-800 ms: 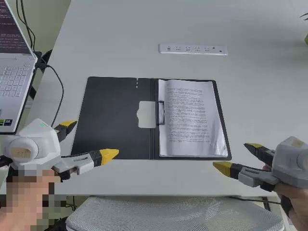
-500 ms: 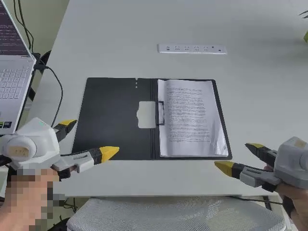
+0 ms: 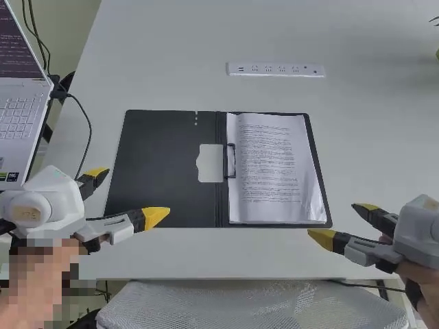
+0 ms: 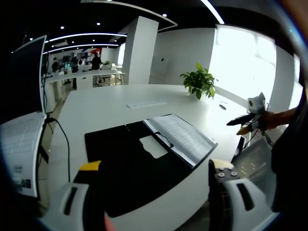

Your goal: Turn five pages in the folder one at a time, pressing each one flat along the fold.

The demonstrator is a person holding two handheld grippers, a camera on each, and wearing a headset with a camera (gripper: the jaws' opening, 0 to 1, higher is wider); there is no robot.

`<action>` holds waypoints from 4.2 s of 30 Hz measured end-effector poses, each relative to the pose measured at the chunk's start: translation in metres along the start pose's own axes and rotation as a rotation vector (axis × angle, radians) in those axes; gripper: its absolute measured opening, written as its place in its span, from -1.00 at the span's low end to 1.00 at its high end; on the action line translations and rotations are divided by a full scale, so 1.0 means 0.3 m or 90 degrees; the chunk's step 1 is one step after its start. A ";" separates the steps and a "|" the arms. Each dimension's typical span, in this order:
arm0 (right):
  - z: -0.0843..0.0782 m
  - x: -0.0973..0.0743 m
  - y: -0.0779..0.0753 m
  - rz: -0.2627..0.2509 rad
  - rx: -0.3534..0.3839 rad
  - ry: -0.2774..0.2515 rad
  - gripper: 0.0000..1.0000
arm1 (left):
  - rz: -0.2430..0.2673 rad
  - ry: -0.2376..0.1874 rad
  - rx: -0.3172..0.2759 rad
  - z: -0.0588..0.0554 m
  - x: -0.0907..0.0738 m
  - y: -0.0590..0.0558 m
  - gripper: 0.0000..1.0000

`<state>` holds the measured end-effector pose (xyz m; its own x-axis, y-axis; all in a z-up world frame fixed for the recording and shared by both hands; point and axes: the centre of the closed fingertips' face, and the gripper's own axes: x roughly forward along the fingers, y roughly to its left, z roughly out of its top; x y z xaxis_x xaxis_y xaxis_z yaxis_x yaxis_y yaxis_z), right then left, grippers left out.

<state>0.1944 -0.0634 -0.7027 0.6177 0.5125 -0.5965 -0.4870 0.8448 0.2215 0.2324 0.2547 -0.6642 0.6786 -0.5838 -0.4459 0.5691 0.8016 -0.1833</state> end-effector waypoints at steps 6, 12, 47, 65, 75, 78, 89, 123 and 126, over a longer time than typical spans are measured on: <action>0.004 -0.003 -0.001 0.000 -0.001 -0.003 0.48 | -0.002 0.001 0.002 0.001 0.001 -0.004 0.79; 0.003 -0.001 0.002 0.004 -0.006 -0.001 0.49 | -0.001 -0.003 0.002 0.006 0.001 -0.004 0.79; 0.003 -0.019 -0.034 -0.004 -0.003 -0.016 0.48 | -0.063 0.000 0.034 0.064 0.114 -0.097 0.76; 0.027 -0.047 -0.035 -0.019 0.000 -0.027 0.47 | -0.185 0.018 0.079 0.109 0.401 -0.356 0.74; 0.042 -0.047 -0.045 -0.015 -0.002 -0.031 0.47 | -0.247 0.052 0.113 0.095 0.548 -0.478 0.72; 0.044 -0.047 -0.048 -0.015 0.000 -0.033 0.46 | -0.257 0.060 0.114 0.087 0.591 -0.506 0.71; 0.034 -0.042 -0.063 -0.012 0.004 -0.033 0.46 | -0.279 0.094 0.138 0.025 0.751 -0.617 0.70; -0.028 -0.047 -0.109 -0.008 0.026 -0.014 0.44 | -0.222 0.141 0.251 -0.210 0.959 -0.717 0.26; -0.033 -0.048 -0.112 -0.008 0.026 -0.012 0.44 | -0.218 0.129 0.265 -0.214 0.958 -0.717 0.23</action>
<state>0.1957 -0.1007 -0.7091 0.6354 0.5045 -0.5846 -0.4534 0.8566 0.2464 0.2753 -0.0771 -0.8092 0.3437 -0.7317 -0.5886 0.9034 0.4288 -0.0055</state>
